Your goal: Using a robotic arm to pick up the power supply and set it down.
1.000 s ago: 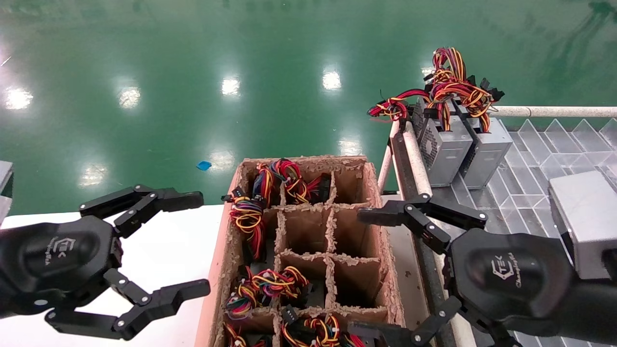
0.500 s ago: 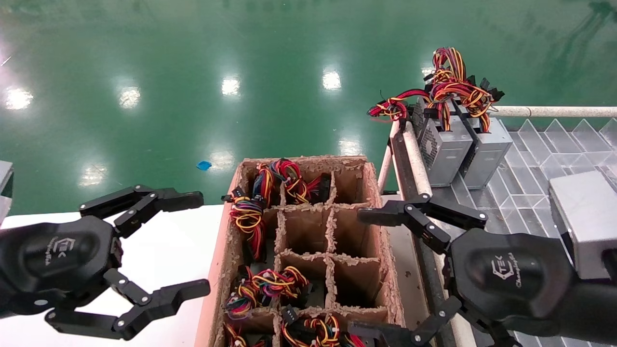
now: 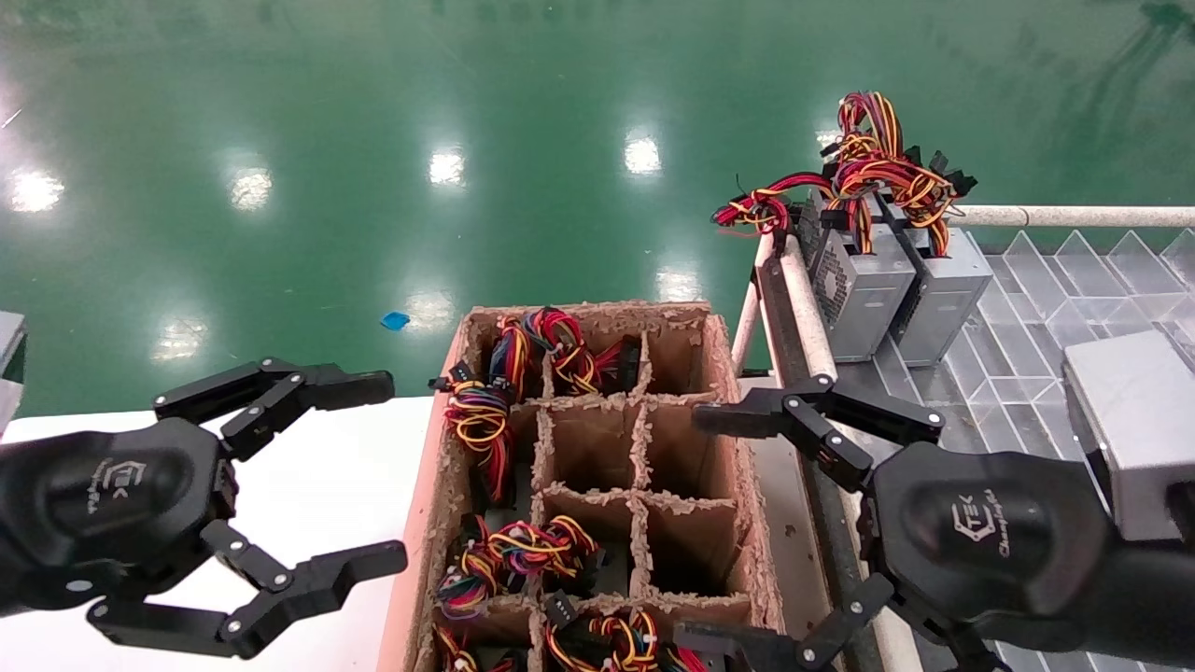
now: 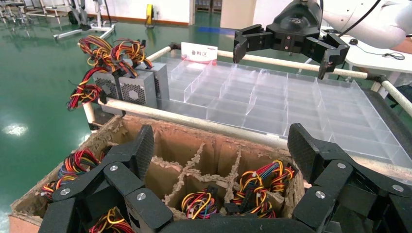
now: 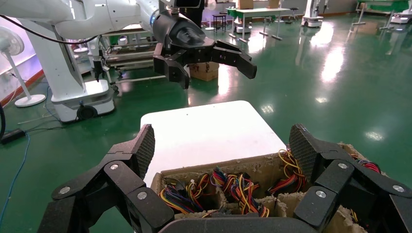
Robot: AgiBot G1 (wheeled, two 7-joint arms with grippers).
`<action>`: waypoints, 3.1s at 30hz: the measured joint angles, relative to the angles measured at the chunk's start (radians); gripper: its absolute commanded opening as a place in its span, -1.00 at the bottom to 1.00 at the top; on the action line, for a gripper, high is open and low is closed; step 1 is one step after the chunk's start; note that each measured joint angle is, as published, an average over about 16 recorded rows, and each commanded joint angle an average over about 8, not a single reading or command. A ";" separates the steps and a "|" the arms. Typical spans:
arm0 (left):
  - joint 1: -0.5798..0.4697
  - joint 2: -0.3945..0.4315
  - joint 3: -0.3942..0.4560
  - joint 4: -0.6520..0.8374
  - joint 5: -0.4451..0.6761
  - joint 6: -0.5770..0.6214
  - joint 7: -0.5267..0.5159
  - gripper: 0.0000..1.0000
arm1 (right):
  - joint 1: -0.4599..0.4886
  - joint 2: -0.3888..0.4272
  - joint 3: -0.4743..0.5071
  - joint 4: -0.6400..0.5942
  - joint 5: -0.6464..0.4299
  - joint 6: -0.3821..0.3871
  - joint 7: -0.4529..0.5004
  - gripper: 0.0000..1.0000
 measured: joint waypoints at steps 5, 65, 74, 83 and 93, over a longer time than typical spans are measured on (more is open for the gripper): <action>0.000 0.000 0.000 0.000 0.000 0.000 0.000 1.00 | 0.000 0.000 0.000 0.000 0.000 0.000 0.000 1.00; 0.000 0.000 0.000 0.000 0.000 0.000 0.000 -1.00 | 0.392 -0.457 -0.336 -0.482 -0.540 -0.018 -0.143 -1.00; 0.000 0.000 0.000 0.000 0.000 0.000 0.000 -1.00 | 0.402 -0.470 -0.349 -0.499 -0.564 -0.007 -0.144 -1.00; 0.000 0.000 0.000 0.000 0.000 0.000 0.000 -1.00 | 0.413 -0.472 -0.356 -0.504 -0.575 -0.010 -0.145 -1.00; 0.000 0.000 0.000 0.000 0.000 0.000 0.000 -1.00 | 0.440 -0.466 -0.366 -0.498 -0.594 -0.022 -0.137 -1.00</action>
